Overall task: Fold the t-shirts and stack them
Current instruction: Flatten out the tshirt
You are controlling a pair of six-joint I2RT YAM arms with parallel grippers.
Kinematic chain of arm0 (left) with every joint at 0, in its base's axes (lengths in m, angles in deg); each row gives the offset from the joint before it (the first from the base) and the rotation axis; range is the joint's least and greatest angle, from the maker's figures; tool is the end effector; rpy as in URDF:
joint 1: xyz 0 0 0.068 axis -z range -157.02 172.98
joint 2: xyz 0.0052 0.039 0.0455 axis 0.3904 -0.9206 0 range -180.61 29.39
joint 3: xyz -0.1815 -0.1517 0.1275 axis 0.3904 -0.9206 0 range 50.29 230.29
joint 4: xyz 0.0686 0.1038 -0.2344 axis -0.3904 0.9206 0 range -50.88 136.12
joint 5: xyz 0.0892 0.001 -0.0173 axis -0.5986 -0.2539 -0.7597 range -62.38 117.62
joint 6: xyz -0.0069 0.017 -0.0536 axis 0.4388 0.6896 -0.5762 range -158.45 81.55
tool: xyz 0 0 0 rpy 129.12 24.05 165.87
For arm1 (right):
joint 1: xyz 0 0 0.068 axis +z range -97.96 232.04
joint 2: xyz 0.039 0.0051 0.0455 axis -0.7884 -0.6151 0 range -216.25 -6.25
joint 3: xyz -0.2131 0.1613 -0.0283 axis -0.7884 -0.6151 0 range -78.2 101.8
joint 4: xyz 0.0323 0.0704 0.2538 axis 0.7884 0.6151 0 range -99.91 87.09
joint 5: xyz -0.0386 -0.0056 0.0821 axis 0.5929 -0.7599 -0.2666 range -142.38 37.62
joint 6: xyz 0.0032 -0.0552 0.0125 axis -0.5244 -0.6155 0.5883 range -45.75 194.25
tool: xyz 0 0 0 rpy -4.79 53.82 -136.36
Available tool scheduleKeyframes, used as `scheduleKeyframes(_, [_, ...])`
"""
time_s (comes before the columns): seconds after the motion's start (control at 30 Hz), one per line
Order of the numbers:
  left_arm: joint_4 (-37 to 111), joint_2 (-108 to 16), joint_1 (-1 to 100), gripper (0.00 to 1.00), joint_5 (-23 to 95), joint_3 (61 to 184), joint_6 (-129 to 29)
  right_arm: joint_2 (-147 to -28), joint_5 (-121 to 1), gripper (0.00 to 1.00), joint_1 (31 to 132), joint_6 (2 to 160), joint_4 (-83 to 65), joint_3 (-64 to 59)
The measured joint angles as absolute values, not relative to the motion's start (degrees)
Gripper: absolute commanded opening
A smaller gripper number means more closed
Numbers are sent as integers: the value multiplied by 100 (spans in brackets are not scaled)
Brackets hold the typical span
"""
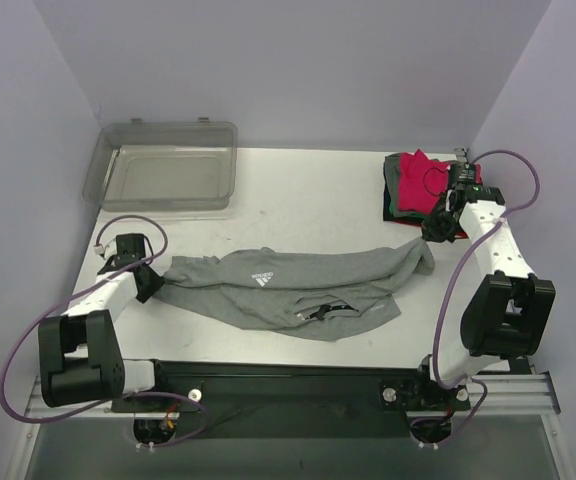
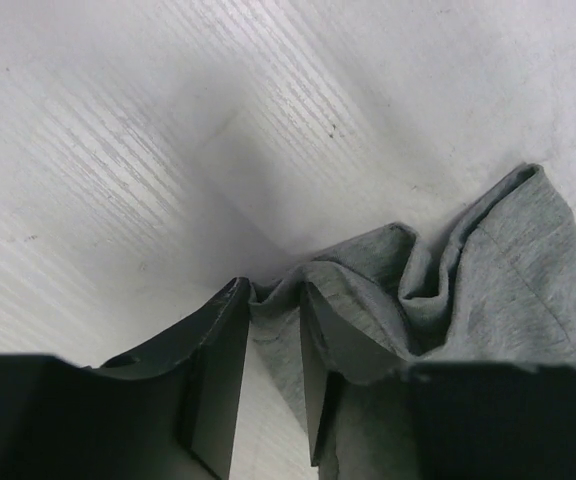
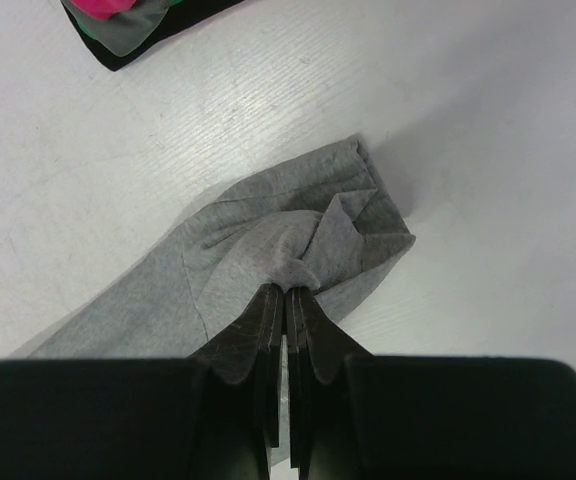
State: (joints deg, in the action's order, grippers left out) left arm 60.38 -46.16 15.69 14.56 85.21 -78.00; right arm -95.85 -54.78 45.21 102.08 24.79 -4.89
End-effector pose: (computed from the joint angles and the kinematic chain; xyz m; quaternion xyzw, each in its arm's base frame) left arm 0.2333 0.0388 0.1491 -0.4084 0.8734 0.0389 0.2624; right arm 0.3434 -0.0395 0.2727 0.2741 0.9017 0.0802 0.3246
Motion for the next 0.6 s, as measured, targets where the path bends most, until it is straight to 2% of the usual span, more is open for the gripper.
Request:
scheduleKeyframes(0.07, [5963,-4664,1567,26,1469,8523,-7778,-9585,-5478,0,4521,10226,2479,-489])
scheduleKeyframes(0.1, [5926,-4686,1565,14,1486,8523,-7776,-9585,-5478,0,4521,10233,2479,-489])
scheduleKeyframes(0.13, [5887,-4714,1563,8,1512,8528,-7776,-9585,-5478,0,4521,10235,2477,-489])
scheduleKeyframes(0.2, [5826,-4765,1552,0,1598,8554,-7749,-9585,-5478,0,4521,10233,2479,-489])
scheduleKeyframes(0.37, [5915,-4765,1211,0,1937,8626,-7725,-9585,-5434,0,4591,10117,2518,-379])
scheduleKeyframes(0.6, [6092,-4531,-564,0,2680,9227,-7675,-9583,-4955,0,5323,9776,2660,134])
